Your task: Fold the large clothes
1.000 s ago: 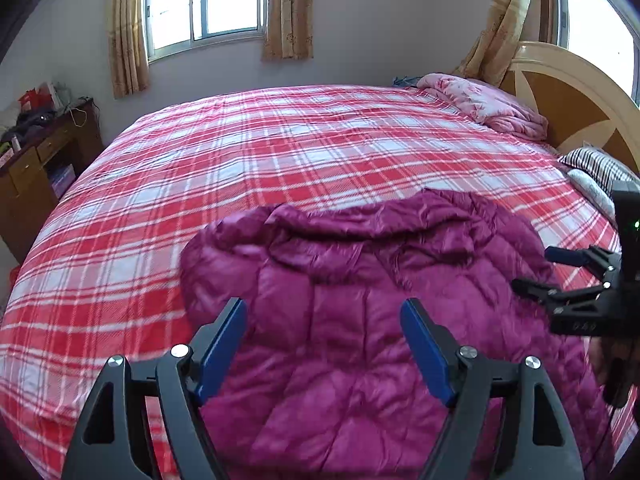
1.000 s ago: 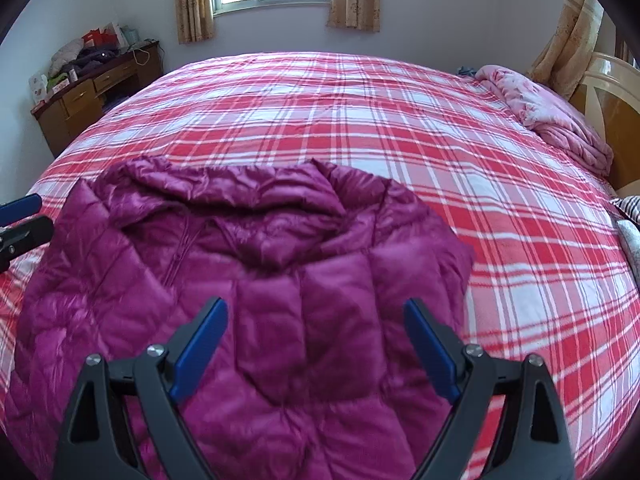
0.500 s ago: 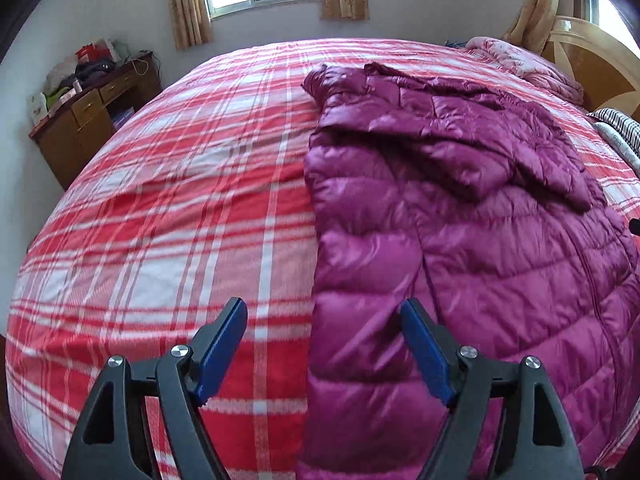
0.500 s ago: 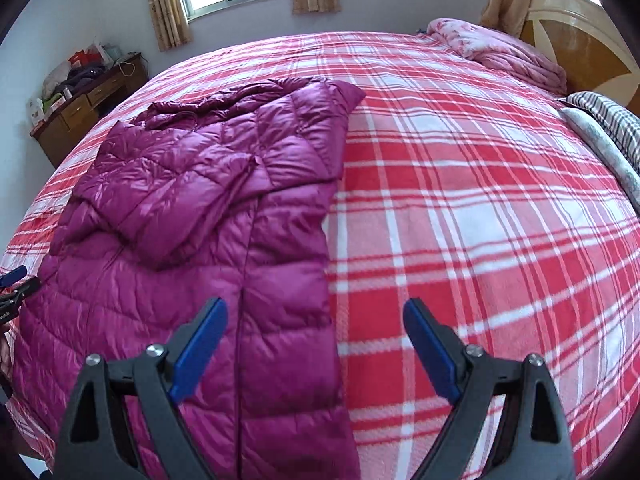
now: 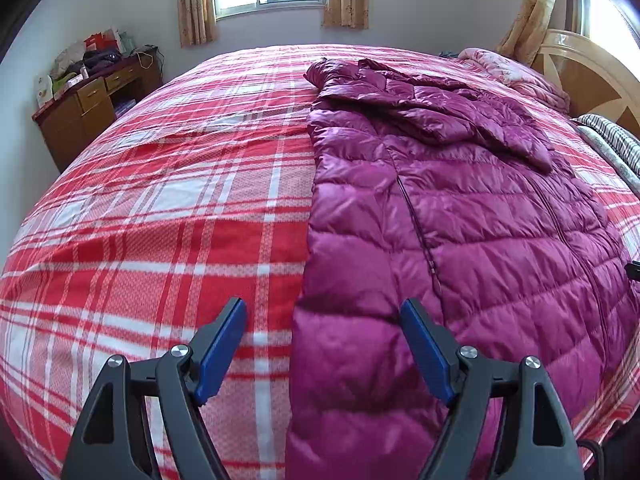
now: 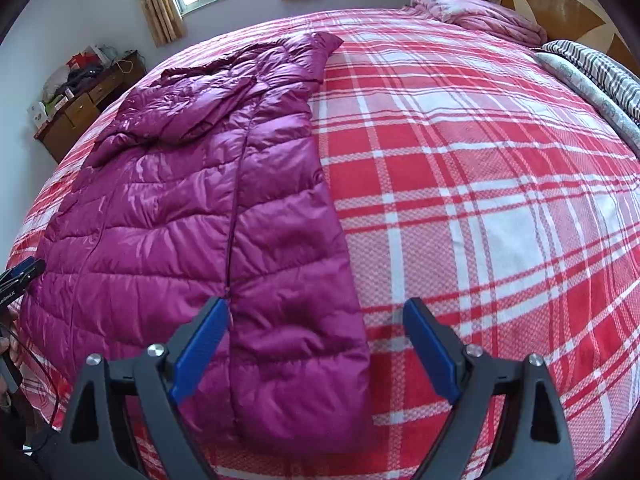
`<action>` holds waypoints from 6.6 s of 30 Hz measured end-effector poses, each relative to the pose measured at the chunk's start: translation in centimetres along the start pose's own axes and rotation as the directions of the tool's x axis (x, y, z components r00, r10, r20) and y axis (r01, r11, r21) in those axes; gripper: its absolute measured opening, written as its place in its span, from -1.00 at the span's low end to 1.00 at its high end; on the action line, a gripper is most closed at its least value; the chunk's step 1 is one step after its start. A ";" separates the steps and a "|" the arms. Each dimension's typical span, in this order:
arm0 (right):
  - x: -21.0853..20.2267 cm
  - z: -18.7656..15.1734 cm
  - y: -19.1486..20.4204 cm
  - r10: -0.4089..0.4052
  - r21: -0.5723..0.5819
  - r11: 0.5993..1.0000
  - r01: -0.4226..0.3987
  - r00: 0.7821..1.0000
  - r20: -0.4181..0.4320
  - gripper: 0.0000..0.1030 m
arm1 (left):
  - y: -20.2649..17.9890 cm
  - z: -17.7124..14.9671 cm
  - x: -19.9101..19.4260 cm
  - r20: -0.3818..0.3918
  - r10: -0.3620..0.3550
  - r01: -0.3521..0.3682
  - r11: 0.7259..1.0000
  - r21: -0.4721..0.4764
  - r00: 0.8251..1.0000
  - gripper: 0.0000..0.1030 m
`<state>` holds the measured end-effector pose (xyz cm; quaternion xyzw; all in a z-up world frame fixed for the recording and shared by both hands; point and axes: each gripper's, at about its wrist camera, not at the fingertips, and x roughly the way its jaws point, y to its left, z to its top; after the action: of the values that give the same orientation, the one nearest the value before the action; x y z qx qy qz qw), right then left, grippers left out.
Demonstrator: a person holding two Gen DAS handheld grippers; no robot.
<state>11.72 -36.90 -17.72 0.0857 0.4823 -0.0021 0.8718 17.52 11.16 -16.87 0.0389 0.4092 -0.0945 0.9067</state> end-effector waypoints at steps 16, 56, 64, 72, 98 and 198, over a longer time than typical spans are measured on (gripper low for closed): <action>-1.6 -2.1 0.4 0.122 0.043 0.991 -0.123 0.992 0.029 -0.77 | -1.0 -2.6 -1.8 0.017 -0.130 0.130 0.991 -0.001 0.991 -0.34; -7.9 14.8 1.0 0.049 0.104 0.989 -0.103 0.904 0.425 -0.86 | 2.0 14.4 -3.0 0.303 -0.231 0.251 0.968 -0.029 0.924 -0.37; -1.8 18.7 0.8 0.012 0.128 0.990 -0.060 0.938 0.347 -0.86 | 1.7 16.7 -4.1 0.447 -0.033 0.088 0.991 -0.104 0.894 0.70; 2.7 21.3 0.7 -0.014 0.157 0.987 -0.035 0.954 0.299 -0.86 | -10.0 14.3 -1.0 0.473 -0.058 -0.074 0.964 0.256 0.879 0.72; 9.5 20.8 12.9 -0.048 -0.094 0.993 0.073 0.969 0.241 0.57 | -11.5 20.5 12.7 0.256 0.150 -0.203 0.960 0.192 0.955 0.75; 10.6 13.8 16.2 -0.152 -0.135 0.975 0.178 0.971 0.185 0.86 | -10.5 15.7 15.2 0.060 0.074 -0.079 0.992 0.098 0.996 0.93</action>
<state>30.34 -22.14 -17.05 -0.0213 0.4087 -0.0457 0.9113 36.77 -3.61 -17.82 0.0972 0.3767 -0.0812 0.9177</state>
